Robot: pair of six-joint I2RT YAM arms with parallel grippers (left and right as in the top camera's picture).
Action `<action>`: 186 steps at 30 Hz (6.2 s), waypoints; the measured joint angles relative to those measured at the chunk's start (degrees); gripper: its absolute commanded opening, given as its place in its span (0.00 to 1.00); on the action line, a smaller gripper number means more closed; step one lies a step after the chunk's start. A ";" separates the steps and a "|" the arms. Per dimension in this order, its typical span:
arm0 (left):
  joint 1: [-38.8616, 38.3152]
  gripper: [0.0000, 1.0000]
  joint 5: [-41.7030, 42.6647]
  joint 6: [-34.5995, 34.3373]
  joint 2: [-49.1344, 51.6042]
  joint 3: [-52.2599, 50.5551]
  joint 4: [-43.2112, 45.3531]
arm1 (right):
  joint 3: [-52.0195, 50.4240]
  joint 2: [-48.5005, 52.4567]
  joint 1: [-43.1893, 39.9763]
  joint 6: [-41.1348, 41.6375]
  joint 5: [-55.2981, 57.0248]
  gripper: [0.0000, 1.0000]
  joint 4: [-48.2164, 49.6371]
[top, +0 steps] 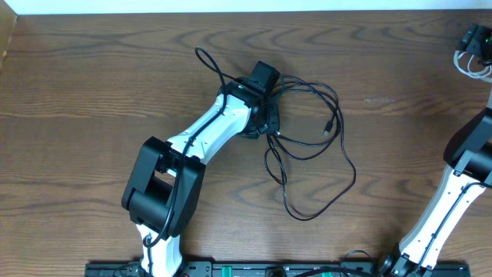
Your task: Untangle cables
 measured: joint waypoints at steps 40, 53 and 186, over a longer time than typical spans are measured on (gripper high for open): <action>20.79 0.47 0.02 8.74 -30.14 1.05 -11.23 | -28.85 -17.38 26.45 -17.33 -25.31 0.64 -28.81; 20.79 0.47 0.00 8.72 -28.89 1.05 -11.19 | -44.39 -17.51 29.27 -17.66 -22.56 0.07 -12.33; 9.11 0.08 -5.97 23.10 -26.45 1.18 2.38 | -7.48 -35.58 17.38 -11.10 -23.93 0.44 -37.18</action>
